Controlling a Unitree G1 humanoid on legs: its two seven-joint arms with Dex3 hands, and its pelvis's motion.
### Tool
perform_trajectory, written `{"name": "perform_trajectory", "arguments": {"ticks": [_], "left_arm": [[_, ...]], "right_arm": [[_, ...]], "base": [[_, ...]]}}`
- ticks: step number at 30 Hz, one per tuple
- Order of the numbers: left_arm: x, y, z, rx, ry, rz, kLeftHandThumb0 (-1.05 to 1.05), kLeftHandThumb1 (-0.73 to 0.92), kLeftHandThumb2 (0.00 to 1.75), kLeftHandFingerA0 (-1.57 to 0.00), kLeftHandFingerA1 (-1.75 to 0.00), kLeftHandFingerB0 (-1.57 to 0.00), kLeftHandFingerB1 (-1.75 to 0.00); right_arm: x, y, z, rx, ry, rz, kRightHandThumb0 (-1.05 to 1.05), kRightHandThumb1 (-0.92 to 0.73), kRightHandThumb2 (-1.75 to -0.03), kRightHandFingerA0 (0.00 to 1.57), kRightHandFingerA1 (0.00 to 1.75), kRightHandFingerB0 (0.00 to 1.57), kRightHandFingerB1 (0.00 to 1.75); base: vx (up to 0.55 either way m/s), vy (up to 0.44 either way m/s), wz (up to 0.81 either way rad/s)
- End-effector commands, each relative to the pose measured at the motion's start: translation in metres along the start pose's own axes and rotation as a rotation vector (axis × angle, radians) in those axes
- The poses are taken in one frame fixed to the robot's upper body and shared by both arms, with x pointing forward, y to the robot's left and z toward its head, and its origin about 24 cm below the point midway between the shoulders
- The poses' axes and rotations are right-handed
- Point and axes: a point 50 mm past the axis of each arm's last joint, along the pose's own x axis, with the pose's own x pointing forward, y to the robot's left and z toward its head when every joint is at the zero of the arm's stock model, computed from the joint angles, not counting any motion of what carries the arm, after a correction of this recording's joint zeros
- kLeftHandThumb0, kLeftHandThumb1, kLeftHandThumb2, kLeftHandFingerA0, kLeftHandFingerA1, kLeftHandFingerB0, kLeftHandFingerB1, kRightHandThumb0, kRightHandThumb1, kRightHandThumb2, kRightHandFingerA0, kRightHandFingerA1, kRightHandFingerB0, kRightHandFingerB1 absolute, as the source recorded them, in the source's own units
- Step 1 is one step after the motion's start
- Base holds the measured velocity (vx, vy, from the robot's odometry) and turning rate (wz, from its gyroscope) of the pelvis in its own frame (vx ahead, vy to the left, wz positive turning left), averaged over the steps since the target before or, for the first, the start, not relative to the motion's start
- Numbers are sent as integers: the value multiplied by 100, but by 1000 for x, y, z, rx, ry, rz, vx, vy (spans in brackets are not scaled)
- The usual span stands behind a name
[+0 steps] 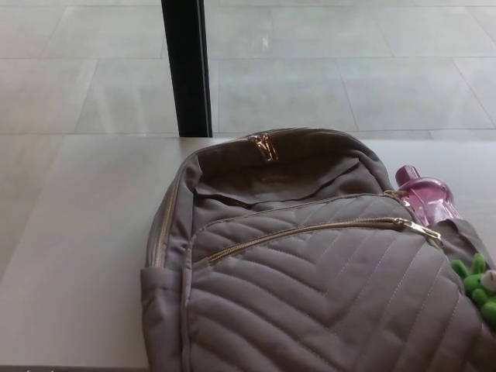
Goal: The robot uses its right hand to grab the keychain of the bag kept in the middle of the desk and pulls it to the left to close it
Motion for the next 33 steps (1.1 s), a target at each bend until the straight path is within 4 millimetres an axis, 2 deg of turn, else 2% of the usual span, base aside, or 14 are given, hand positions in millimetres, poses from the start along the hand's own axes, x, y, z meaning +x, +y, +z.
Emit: {"name": "perform_trajectory", "arguments": {"ticks": [1, 7, 14, 15, 17, 18, 20, 33], "left_arm": [[-3, 8, 1, 13, -22, 9, -61, 64, 60, -66, -52, -51, -41], [-2, 7, 2, 27, -26, 8, -61, 64, 60, -67, -53, -55, -42], [-2, 7, 4, 10, -30, -2, -60, 64, 60, -65, -54, -51, -42], [-2, 7, 5, 17, -34, -10, -60, 66, 60, -64, -54, -50, -42], [-2, 7, 6, 39, -37, -8, -61, 65, 60, -65, -52, -51, -41], [-1, 6, 6, 38, -38, -9, -61, 65, 60, -65, -52, -52, -41], [-2, 7, 6, 80, -42, -24, -64, 67, 61, -61, -50, -49, -41], [-2, 7, 6, 82, -43, -25, -64, 67, 61, -61, -50, -49, -41]], "right_arm": [[0, 14, 7, -170, 28, 195, -44, -63, -59, 40, 50, 23, 30], [2, 19, 9, -212, 9, 230, -45, -65, -61, 43, 52, 25, 31], [8, 28, 14, -442, 12, 287, -52, -66, -59, 42, 50, 23, 29], [9, 30, 16, -483, 17, 296, -60, -53, -84, 39, 58, 15, 42], [11, 32, 20, -530, -2, 296, -59, -53, -84, 39, 58, 16, 43], [12, 32, 21, -539, -3, 294, -52, -67, -60, 42, 48, 22, 29], [13, 36, 27, -565, -25, 283, -48, -67, -60, 43, 48, 24, 30], [13, 37, 27, -578, -19, 276, -48, -67, -60, 43, 48, 24, 30]], "base": [[0, 0, 0], [0, 0, 0], [0, 0, 0], [0, 0, 0], [0, 0, 0], [0, 0, 0], [0, 0, 0], [0, 0, 0]]}}
